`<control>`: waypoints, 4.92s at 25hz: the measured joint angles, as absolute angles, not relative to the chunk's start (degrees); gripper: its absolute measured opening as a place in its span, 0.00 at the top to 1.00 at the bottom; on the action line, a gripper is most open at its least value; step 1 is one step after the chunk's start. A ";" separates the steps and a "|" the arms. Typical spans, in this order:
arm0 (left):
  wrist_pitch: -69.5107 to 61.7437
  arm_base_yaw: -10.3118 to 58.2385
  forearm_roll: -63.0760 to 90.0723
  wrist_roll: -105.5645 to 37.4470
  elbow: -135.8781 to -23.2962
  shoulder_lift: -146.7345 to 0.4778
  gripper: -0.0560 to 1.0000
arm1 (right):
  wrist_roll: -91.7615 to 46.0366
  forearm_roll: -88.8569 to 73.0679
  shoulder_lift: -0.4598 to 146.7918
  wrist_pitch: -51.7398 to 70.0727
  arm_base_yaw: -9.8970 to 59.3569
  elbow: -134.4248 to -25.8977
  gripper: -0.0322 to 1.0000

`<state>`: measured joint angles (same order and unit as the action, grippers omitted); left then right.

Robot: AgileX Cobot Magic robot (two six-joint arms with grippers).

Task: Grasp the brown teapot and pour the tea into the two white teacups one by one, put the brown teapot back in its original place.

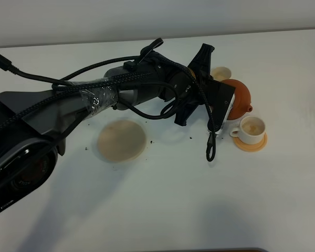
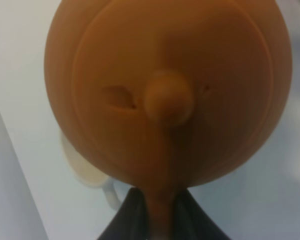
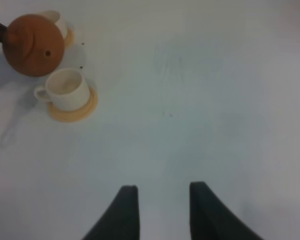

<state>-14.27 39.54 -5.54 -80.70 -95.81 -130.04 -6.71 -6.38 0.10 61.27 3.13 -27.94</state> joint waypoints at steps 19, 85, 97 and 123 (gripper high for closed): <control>-8.41 39.73 -14.64 -80.96 -95.81 -130.48 0.84 | -6.71 -6.38 0.10 61.27 3.13 -27.94 0.74; -3.70 41.73 -20.38 -96.19 -95.81 -130.56 0.84 | -6.69 -6.38 0.10 61.27 3.13 -27.94 0.74; -3.69 42.10 -20.72 -98.79 -95.81 -130.56 0.84 | -6.69 -6.38 0.10 61.27 3.13 -27.94 0.74; 0.54 42.10 -24.87 -100.46 -95.81 -130.56 0.84 | -6.69 -6.38 0.10 61.27 3.13 -27.94 0.74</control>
